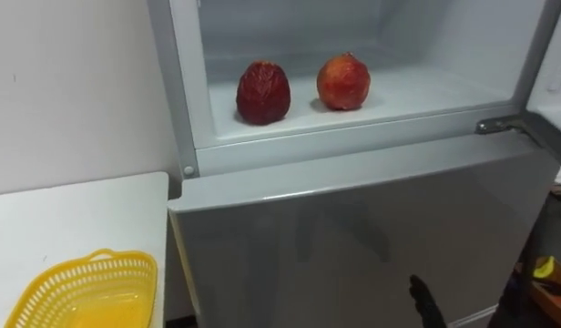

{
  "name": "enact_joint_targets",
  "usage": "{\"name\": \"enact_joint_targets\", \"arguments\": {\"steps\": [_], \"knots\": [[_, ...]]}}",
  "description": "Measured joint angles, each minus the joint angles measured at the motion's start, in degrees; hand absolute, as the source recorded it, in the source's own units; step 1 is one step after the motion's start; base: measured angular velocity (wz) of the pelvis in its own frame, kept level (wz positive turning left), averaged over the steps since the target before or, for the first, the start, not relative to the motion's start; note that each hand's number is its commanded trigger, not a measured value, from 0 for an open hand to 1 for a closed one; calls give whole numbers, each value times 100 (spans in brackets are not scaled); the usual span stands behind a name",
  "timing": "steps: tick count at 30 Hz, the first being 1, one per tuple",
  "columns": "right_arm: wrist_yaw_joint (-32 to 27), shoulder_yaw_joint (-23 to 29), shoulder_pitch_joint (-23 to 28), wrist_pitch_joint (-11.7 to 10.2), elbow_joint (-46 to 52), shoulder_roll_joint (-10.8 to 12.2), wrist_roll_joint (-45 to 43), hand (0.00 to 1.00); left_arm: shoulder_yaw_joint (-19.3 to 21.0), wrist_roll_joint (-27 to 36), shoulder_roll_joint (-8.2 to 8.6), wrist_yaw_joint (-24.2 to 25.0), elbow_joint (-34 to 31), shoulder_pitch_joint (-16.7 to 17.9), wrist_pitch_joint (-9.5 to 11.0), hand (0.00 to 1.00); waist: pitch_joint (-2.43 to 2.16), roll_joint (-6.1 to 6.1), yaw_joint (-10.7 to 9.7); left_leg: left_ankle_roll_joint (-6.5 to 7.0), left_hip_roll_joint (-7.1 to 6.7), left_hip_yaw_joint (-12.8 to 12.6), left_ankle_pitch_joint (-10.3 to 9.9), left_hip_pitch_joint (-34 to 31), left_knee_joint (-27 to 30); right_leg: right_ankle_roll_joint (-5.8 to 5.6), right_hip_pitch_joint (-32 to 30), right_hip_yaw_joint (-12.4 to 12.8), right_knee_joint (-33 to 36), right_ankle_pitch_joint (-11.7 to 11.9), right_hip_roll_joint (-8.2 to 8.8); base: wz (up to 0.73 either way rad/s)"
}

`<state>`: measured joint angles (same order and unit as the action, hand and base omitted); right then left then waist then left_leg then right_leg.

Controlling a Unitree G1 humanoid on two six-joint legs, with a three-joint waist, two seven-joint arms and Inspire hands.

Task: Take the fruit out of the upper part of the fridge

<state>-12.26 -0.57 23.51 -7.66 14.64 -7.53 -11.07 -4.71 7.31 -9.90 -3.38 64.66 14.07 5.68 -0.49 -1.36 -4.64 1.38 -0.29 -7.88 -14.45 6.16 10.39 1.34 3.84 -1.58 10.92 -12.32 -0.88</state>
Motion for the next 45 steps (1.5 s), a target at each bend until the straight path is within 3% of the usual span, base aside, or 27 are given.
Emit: {"name": "enact_joint_targets", "arguments": {"steps": [7,13,18,25,30,33,38,42,45], "knots": [[-217,-7,-122,-28,482,-40,-1,0,-120,-20,-44,24,244,-4,-16,0,8,10,25,0,53,-54,0,-42,11,33,-95,-5,104,21,-42,-4],[-580,-69,-452,-62,1057,-180,-513,0,-120,-23,-53,140,293,-73,-33,0,59,93,45,0,55,-81,0,-63,45,35,-94,1,84,28,-43,0],[-1005,-56,-716,-312,1161,-295,-1061,0,-116,-71,-103,189,455,-188,-32,0,32,128,56,0,58,-64,0,-93,33,31,-66,-23,78,53,-47,1],[-1124,-43,-865,-348,1338,-393,-1177,0,-99,-190,-140,287,445,-228,-35,0,28,153,167,1,58,-18,1,-74,33,32,-64,-67,61,55,-45,0],[-1413,-57,-1296,-382,1338,-627,-1177,0,-252,-186,-211,350,451,-302,-32,0,57,195,186,1,55,60,1,-44,33,32,25,-302,58,55,-25,10],[-1568,-55,-1557,-405,1337,-640,-1214,0,-331,-189,-258,350,473,-330,-32,0,76,243,203,0,50,178,1,-55,35,33,48,-357,55,55,-25,12],[-1773,21,-1840,-429,1314,-670,-1229,0,-208,-441,-286,359,524,-330,-51,0,64,333,251,-3,40,302,3,-58,100,38,136,-526,-17,58,-10,14],[-2004,55,-2185,-476,1007,-1021,-1224,0,-218,-537,-327,352,505,-332,-175,0,72,404,356,-10,43,345,7,-48,131,41,214,-607,-23,60,-7,9],[-2008,58,-2572,-470,730,-1066,-1226,0,-223,-574,-329,308,502,-332,-234,0,76,416,361,-16,42,357,11,-58,143,45,216,-644,-28,62,-1,1]]}}
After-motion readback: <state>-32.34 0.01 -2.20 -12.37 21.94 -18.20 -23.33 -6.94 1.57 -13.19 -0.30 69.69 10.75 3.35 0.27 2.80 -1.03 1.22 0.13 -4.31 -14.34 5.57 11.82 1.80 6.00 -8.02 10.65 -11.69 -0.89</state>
